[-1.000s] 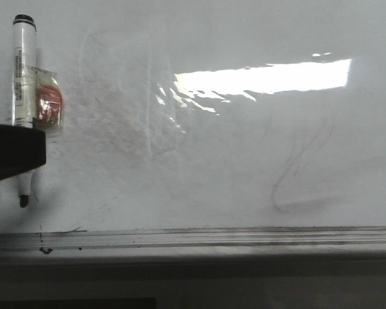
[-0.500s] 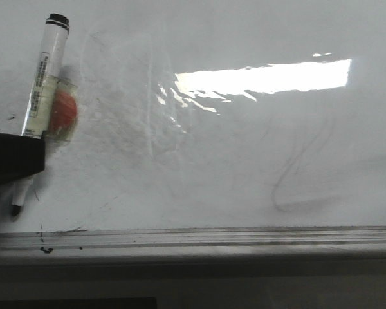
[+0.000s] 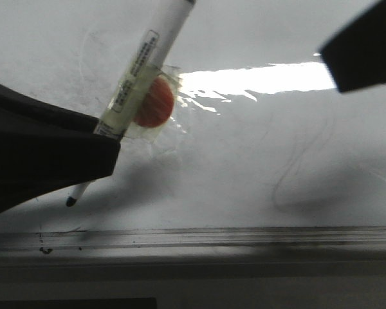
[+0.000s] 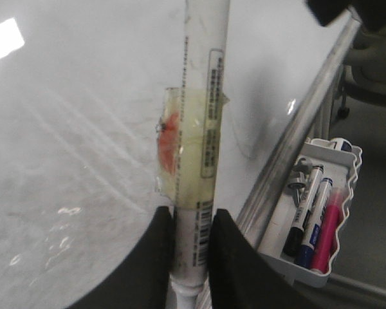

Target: Write number 9 on whiteboard

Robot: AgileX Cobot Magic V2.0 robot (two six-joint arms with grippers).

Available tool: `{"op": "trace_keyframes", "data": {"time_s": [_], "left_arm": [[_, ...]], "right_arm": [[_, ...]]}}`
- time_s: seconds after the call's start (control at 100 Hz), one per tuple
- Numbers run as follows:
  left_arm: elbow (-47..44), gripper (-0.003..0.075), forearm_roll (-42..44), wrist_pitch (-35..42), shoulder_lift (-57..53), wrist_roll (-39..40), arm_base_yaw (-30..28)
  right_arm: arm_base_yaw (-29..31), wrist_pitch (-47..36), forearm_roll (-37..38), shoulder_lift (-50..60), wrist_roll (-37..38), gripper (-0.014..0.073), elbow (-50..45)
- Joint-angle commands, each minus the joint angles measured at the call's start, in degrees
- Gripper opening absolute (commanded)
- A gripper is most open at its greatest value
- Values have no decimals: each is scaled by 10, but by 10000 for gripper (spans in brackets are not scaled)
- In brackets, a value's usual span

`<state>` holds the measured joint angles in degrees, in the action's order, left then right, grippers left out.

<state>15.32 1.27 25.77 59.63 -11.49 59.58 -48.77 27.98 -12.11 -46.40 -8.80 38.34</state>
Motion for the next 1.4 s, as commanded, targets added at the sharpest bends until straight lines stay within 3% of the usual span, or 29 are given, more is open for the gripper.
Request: {"op": "trace_keyframes", "data": {"time_s": [0.0,0.07,0.35,0.64,0.93,1.13,1.39], "left_arm": [[19,-20,51,34,-3,-17,1],[19,-20,65,34,-3,-22,1],[19,-20,65,34,-3,-23,1],[19,-14,49,34,-3,-23,1],[19,265,10,25,-8,-23,1],[18,276,-19,-38,-86,-24,-7],[18,275,-68,-52,-214,-24,-69]], "right_arm": [[-22,-50,-1,-35,-10,384,53],[-26,-45,-3,-64,-9,412,79],[-28,-15,-20,-153,-9,311,132],[-28,-2,-20,-168,-9,-70,138],[-28,0,-18,-167,-12,-71,138],[-24,-8,26,-135,-11,-70,149],[61,41,37,-130,20,-62,246]]}}
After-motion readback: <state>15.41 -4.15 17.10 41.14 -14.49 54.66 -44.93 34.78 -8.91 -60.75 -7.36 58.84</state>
